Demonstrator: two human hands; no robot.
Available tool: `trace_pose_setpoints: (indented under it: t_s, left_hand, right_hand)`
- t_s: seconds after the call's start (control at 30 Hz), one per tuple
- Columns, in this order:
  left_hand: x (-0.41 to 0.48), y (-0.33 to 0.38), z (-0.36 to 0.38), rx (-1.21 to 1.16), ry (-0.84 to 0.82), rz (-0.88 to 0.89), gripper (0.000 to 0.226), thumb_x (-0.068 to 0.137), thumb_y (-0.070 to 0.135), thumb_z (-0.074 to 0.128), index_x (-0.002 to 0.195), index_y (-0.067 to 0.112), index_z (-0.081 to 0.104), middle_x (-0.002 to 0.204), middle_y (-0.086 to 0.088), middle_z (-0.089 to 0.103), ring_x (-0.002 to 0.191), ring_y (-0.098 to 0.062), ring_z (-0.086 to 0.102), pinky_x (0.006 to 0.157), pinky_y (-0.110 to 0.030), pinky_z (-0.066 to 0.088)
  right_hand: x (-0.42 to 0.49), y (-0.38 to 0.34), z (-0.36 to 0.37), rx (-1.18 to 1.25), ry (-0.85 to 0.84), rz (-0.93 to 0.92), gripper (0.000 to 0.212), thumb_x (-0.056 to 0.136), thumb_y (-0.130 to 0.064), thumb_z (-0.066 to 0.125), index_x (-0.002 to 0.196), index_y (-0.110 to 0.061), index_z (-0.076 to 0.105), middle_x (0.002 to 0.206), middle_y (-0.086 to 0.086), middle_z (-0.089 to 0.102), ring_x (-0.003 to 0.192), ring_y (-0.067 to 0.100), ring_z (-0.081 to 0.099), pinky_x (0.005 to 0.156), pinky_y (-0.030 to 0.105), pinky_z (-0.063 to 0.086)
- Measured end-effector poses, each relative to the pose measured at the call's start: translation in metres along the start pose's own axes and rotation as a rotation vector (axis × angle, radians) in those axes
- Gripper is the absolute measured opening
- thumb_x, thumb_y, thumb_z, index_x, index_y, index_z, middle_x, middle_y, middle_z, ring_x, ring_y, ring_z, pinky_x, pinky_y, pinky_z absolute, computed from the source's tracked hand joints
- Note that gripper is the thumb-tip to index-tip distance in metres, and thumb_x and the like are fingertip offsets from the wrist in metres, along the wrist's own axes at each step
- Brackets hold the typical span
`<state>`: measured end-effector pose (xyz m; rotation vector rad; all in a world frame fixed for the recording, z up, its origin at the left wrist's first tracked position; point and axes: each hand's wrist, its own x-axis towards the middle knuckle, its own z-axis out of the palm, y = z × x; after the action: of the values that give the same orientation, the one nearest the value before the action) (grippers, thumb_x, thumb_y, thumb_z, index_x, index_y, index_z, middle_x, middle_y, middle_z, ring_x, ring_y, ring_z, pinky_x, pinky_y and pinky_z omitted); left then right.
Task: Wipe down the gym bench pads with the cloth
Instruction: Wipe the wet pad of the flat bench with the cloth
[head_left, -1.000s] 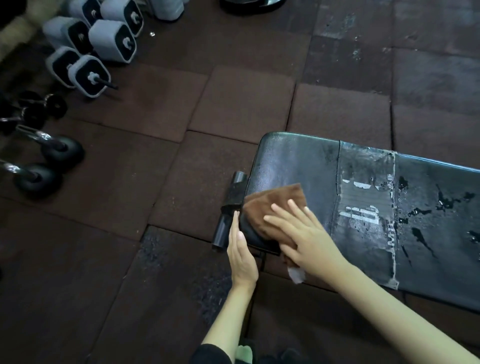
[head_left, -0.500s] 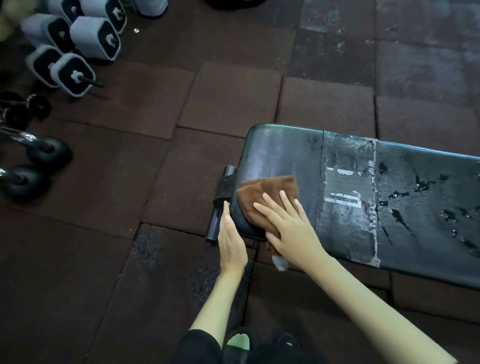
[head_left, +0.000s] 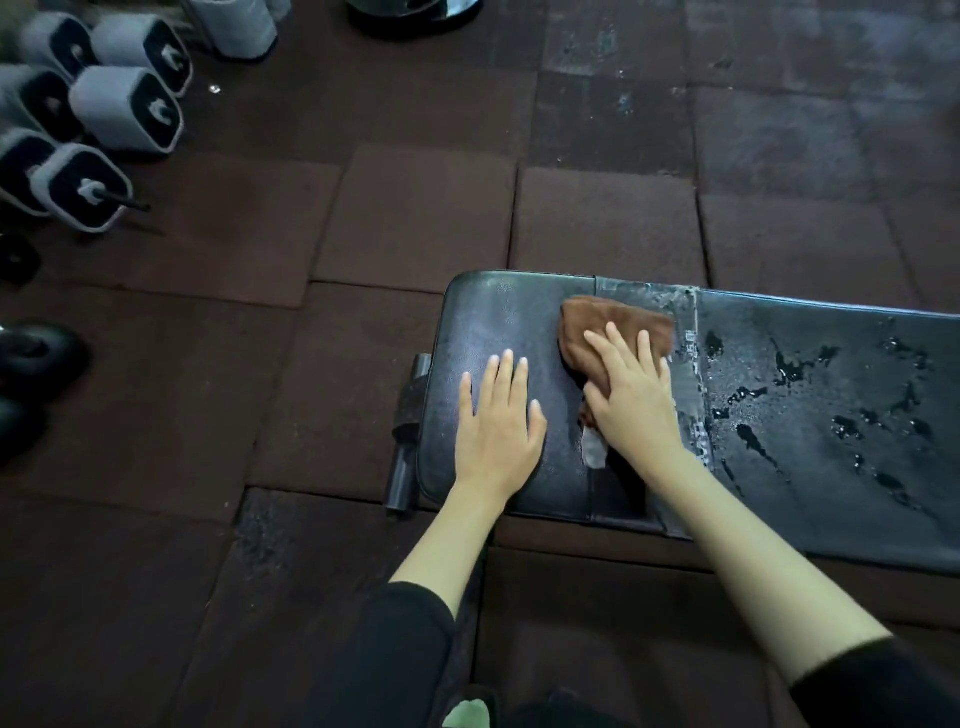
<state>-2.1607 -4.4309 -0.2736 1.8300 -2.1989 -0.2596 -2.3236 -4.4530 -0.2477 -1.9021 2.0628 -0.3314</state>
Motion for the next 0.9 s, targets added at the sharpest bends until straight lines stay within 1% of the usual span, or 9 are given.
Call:
trace_pose_setpoints:
  t_s: [0.2,0.33,0.47,0.6,0.63,0.73,0.8,0.9]
  left_hand:
    - [0.001,0.002,0.000,0.035,-0.012,-0.008,0.054,0.093,0.032,0.028,0.142,0.010,0.040,0.149,-0.008,0.037,0.139,-0.022,0.031,0.113,-0.047,0.021]
    - [0.000,0.003,0.000,0.045,-0.018,-0.016,0.054,0.092,0.031,0.029,0.141,0.010,0.041,0.148,-0.007,0.038,0.138,-0.022,0.032,0.112,-0.047,0.025]
    - [-0.001,0.000,-0.001,0.049,-0.035,-0.012,0.055,0.093,0.031,0.029,0.142,0.010,0.039,0.149,-0.007,0.036,0.139,-0.021,0.030,0.113,-0.047,0.023]
    - [0.000,-0.001,-0.001,0.040,-0.040,-0.018,0.055,0.092,0.031,0.030,0.142,0.011,0.040,0.148,-0.007,0.038,0.139,-0.022,0.032,0.112,-0.047,0.022]
    - [0.000,0.000,-0.001,0.033,-0.035,-0.019,0.055,0.091,0.031,0.030,0.140,0.010,0.042,0.147,-0.008,0.040,0.138,-0.022,0.033,0.112,-0.048,0.023]
    - [0.005,0.004,-0.002,0.027,-0.004,-0.036,0.051,0.089,0.029,0.033,0.133,0.010,0.049,0.141,-0.009,0.047,0.133,-0.024,0.040,0.110,-0.053,0.023]
    - [0.012,0.011,-0.002,0.028,0.000,-0.030,0.049,0.089,0.028,0.033,0.131,0.011,0.050,0.140,-0.009,0.048,0.132,-0.024,0.041,0.110,-0.054,0.021]
    - [0.025,0.028,0.003,0.014,-0.025,0.032,0.051,0.091,0.030,0.030,0.135,0.012,0.047,0.143,-0.008,0.045,0.134,-0.023,0.039,0.110,-0.054,0.023]
  right_hand:
    - [0.066,-0.005,-0.004,0.018,0.016,0.022,0.057,0.091,-0.025,0.052,0.144,-0.029,0.033,0.157,-0.002,0.021,0.146,0.031,0.007,0.114,0.054,0.007]
    - [0.077,-0.009,-0.004,0.016,0.028,0.019,0.057,0.090,-0.025,0.052,0.143,-0.029,0.034,0.156,-0.001,0.024,0.145,0.032,0.008,0.114,0.055,0.008]
    - [0.047,-0.009,-0.001,-0.026,-0.001,-0.070,0.058,0.089,-0.025,0.054,0.144,-0.029,0.034,0.157,-0.002,0.023,0.145,0.032,0.010,0.115,0.051,0.008]
    - [-0.001,0.001,0.002,-0.061,-0.045,-0.176,0.061,0.084,-0.024,0.060,0.142,-0.028,0.040,0.154,-0.002,0.030,0.144,0.034,0.019,0.114,0.050,0.014]
    - [-0.013,0.007,0.001,-0.074,-0.055,-0.198,0.060,0.083,-0.026,0.058,0.141,-0.028,0.042,0.152,-0.002,0.033,0.143,0.034,0.021,0.113,0.049,0.017]
    - [-0.044,0.033,-0.009,-0.127,-0.083,-0.229,0.061,0.077,-0.035,0.044,0.138,-0.028,0.046,0.149,-0.003,0.039,0.140,0.033,0.029,0.110,0.048,0.024]
    - [-0.049,0.049,-0.015,-0.134,-0.110,-0.226,0.062,0.077,-0.038,0.039,0.138,-0.030,0.044,0.150,-0.005,0.037,0.141,0.032,0.028,0.111,0.046,0.022]
    - [-0.036,0.061,-0.019,-0.095,-0.096,-0.212,0.061,0.079,-0.034,0.047,0.139,-0.030,0.043,0.151,-0.005,0.036,0.142,0.031,0.024,0.113,0.045,0.018]
